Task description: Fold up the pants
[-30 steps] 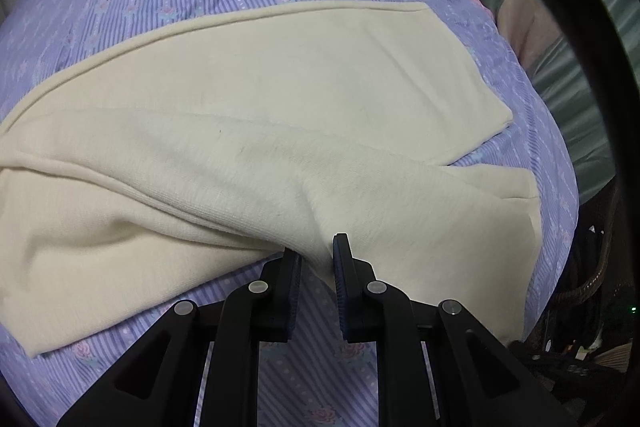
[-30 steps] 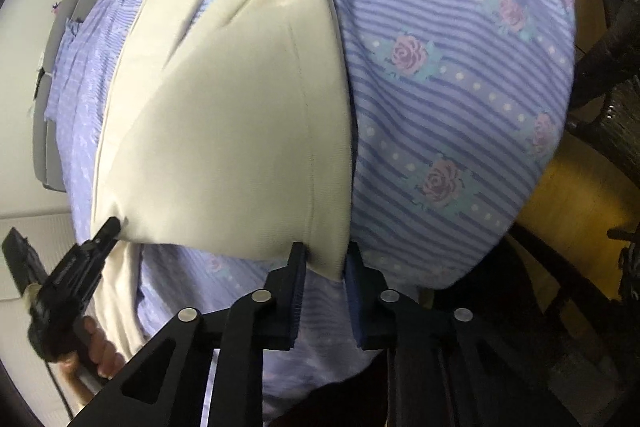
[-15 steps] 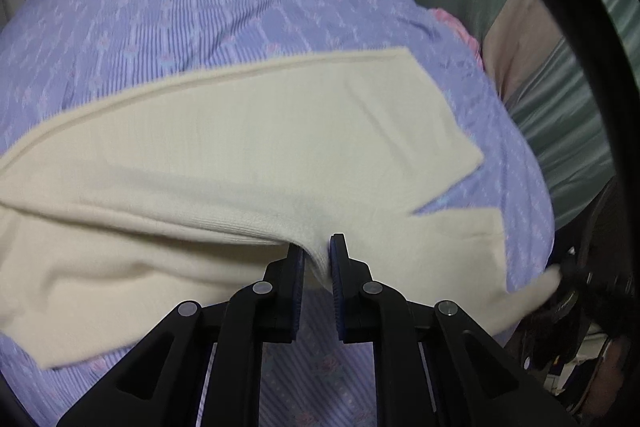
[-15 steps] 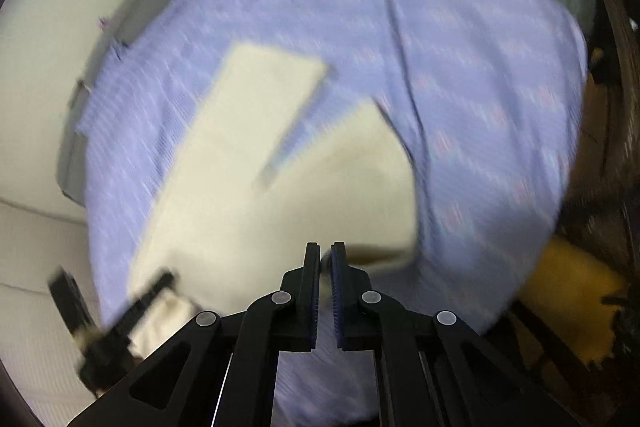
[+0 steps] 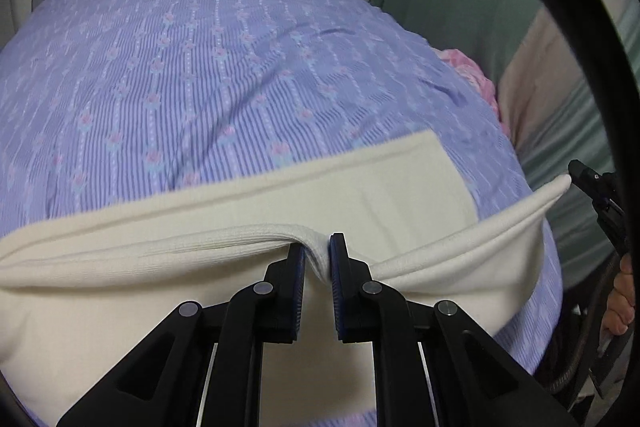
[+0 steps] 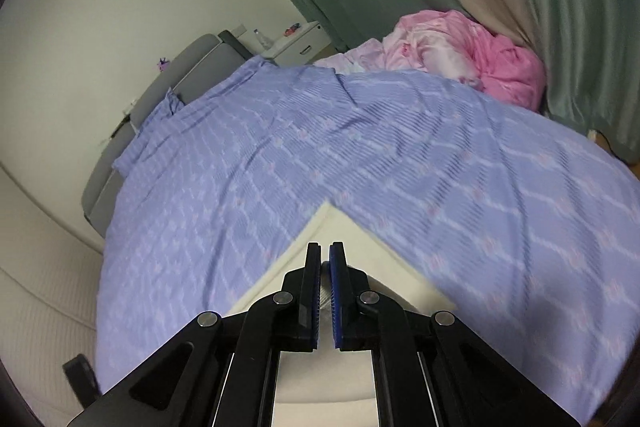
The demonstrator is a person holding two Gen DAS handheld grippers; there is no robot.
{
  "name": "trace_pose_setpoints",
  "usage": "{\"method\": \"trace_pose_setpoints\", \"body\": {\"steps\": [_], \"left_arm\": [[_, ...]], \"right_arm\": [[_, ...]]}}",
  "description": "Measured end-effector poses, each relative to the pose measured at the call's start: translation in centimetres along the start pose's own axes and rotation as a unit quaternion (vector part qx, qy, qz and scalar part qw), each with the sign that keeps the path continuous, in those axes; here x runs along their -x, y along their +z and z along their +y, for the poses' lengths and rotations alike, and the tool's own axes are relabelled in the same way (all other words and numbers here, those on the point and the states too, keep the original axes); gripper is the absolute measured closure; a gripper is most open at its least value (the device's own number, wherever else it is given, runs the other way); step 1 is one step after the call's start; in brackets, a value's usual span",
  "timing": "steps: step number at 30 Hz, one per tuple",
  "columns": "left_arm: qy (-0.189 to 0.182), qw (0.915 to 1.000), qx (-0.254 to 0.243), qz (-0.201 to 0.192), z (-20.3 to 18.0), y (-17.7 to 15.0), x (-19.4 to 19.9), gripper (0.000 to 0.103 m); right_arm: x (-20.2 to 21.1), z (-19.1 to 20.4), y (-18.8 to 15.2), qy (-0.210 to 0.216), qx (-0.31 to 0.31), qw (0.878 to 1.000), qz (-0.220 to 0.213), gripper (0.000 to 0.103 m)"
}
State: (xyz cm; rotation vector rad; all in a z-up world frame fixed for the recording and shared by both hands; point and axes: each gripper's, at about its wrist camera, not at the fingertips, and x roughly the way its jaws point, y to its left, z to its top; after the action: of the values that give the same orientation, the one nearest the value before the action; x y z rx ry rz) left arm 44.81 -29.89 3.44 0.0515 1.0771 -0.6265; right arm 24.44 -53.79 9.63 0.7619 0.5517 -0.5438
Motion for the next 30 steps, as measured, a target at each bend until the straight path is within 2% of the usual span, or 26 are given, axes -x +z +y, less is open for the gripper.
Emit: {"method": "trace_pose_setpoints", "body": {"steps": [1, 4, 7, 10, 11, 12, 13, 14, 18, 20, 21, 22, 24, 25, 26, 28, 30], "left_arm": [[0.007, 1.0000, 0.003, -0.001, 0.2, 0.5, -0.7, 0.090], [0.021, 0.9997, 0.012, 0.001, 1.1, 1.8, -2.4, 0.089], [0.036, 0.9987, 0.028, 0.021, 2.0, 2.2, -4.8, 0.089], [0.077, 0.9960, 0.008, 0.044, 1.7, 2.2, -6.1, 0.081], [0.085, 0.9954, 0.001, 0.044, 1.4, 2.2, -6.0, 0.070], [0.091, 0.9950, -0.009, 0.041, 1.1, 2.2, -5.6, 0.046], [0.091, 0.9951, -0.016, 0.034, 0.9, 2.2, -5.0, 0.032], [0.078, 0.9963, -0.024, 0.027, 0.7, 2.3, -4.2, 0.018], [0.051, 0.9950, -0.069, 0.051, 0.1, 3.7, -2.8, 0.018], [0.025, 0.9900, -0.124, 0.062, -0.4, 4.4, -2.9, 0.018], [0.011, 0.9865, -0.149, 0.068, -0.6, 4.8, -3.1, 0.018], [-0.009, 0.9792, -0.187, 0.077, -0.8, 5.2, -3.6, 0.019], [-0.026, 0.9696, -0.226, 0.089, -1.1, 5.5, -4.3, 0.022], [-0.047, 0.9616, -0.247, 0.109, -1.6, 5.6, -5.0, 0.022], [-0.066, 0.9557, -0.257, 0.128, -1.8, 5.7, -5.7, 0.022], [-0.093, 0.9465, -0.267, 0.155, -2.6, 5.4, -6.7, 0.031], [-0.113, 0.9418, -0.269, 0.167, -3.0, 5.4, -7.8, 0.037]], "right_arm": [[-1.3, 0.2, 0.4, -0.001, 0.005, 1.000, 0.003, 0.102], [-4.6, 0.6, 2.0, -0.016, 0.024, 1.000, 0.006, 0.101], [-7.9, 0.8, 3.2, -0.018, 0.043, 0.999, 0.023, 0.101], [-10.0, 1.1, 3.1, -0.026, 0.068, 0.996, 0.045, 0.098], [-10.5, 1.3, 2.9, -0.026, 0.085, 0.995, 0.053, 0.095], [-11.0, 1.5, 2.6, -0.026, 0.104, 0.992, 0.065, 0.084], [-11.6, 1.6, 2.2, -0.025, 0.121, 0.989, 0.078, 0.072], [-12.1, 1.7, 1.8, -0.020, 0.137, 0.986, 0.090, 0.068], [-14.0, 1.9, 0.1, -0.016, 0.207, 0.968, 0.139, 0.067], [-14.9, 1.7, -0.6, -0.007, 0.232, 0.959, 0.165, 0.067], [-15.3, 1.7, -0.8, -0.004, 0.244, 0.954, 0.177, 0.067], [-15.7, 1.6, -1.1, -0.002, 0.256, 0.949, 0.184, 0.067], [-16.3, 1.8, -1.4, 0.003, 0.285, 0.939, 0.192, 0.067], [-16.6, 2.1, -1.5, 0.003, 0.301, 0.934, 0.192, 0.067], [-16.8, 2.2, -1.6, 0.010, 0.312, 0.930, 0.195, 0.067], [-17.4, 2.7, -1.6, 0.026, 0.328, 0.922, 0.202, 0.067], [-18.1, 3.0, -1.6, 0.032, 0.340, 0.917, 0.209, 0.067]]}}
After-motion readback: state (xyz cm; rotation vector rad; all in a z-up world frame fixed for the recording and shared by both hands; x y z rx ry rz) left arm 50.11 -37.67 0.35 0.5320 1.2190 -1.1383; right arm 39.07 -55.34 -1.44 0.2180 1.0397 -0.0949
